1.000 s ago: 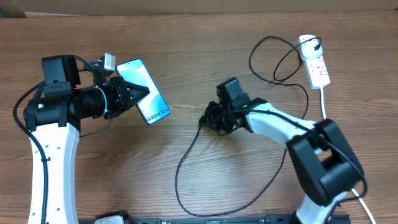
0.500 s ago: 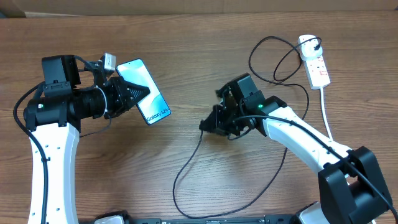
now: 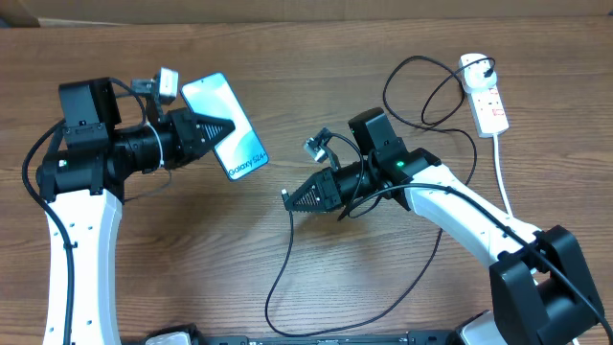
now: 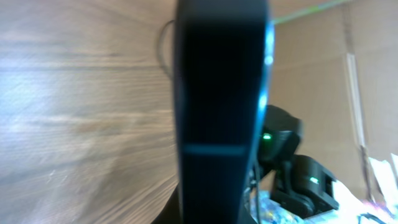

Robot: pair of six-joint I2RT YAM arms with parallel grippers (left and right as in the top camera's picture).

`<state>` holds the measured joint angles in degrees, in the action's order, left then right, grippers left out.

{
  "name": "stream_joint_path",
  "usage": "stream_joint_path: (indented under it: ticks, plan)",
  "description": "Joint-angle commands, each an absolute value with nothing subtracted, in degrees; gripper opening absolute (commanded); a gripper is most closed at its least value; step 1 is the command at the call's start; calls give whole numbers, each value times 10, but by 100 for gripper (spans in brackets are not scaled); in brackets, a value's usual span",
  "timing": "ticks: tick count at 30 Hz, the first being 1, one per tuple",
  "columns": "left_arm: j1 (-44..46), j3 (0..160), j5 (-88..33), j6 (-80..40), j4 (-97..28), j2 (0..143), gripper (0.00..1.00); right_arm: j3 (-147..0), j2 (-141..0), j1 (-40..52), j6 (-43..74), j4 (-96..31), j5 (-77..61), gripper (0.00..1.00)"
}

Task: Plug charger to phone and switch on socket
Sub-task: 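Rotate the right gripper to point the plug toward the phone's bottom port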

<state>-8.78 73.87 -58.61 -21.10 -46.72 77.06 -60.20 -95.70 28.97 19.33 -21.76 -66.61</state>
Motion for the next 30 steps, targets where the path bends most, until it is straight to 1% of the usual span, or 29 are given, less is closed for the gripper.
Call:
stream_joint_path:
  ticks: [1,4,8,12,15,21,25,30]
  plan:
    - [-90,756,-661,-246,-436,771,4,-601,-954,292,236,-181,-751,4]
    - [-90,756,-689,-280,-396,772,4,-601,-954,292,273,-133,-798,4]
    - [-91,756,-787,-349,-300,785,4,-601,-954,292,319,-92,-814,4]
    - [-92,756,-811,-435,-232,803,4,-601,-954,292,351,-45,-852,4]
    - [-97,756,-822,-453,-231,823,4,-601,-954,292,399,7,-867,4]
    - [-97,756,-894,-453,-235,872,4,-601,-954,292,515,135,-867,4]
    - [-97,756,-906,-452,-242,894,4,-601,-954,292,586,219,-880,4]
    - [-93,756,-907,-453,-242,899,4,-601,-954,292,614,246,-871,4]
